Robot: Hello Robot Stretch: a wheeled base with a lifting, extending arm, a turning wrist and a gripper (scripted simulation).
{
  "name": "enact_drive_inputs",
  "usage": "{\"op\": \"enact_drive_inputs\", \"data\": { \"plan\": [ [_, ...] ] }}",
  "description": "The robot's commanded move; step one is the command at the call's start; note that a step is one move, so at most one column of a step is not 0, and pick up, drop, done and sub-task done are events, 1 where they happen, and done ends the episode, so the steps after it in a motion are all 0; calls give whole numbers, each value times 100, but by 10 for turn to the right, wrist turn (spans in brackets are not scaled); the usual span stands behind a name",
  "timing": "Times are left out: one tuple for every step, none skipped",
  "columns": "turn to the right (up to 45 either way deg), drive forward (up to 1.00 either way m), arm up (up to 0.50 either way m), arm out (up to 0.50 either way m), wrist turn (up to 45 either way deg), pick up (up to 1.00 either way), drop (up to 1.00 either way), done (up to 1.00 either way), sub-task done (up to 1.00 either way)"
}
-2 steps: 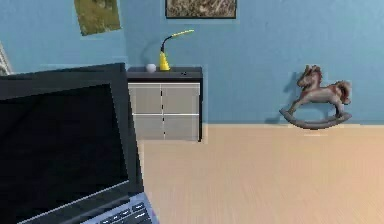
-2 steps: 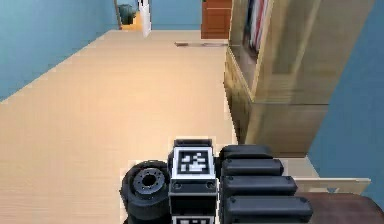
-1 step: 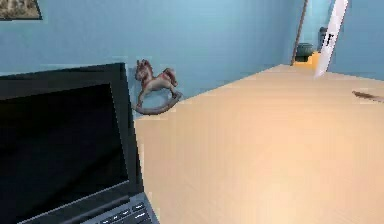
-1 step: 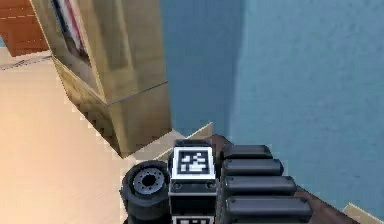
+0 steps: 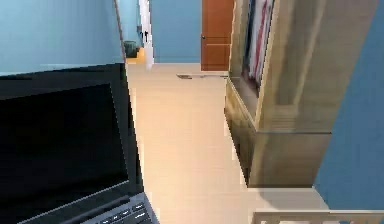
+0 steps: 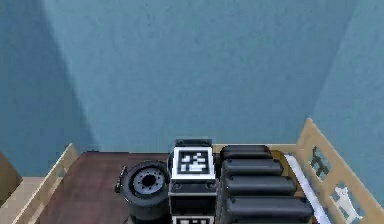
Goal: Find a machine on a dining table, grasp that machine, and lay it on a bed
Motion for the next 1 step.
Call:
{"op": "enact_drive_inputs", "data": {
  "plan": [
    [450,0,0,0,0,0,0,0,0]
  ]
}}
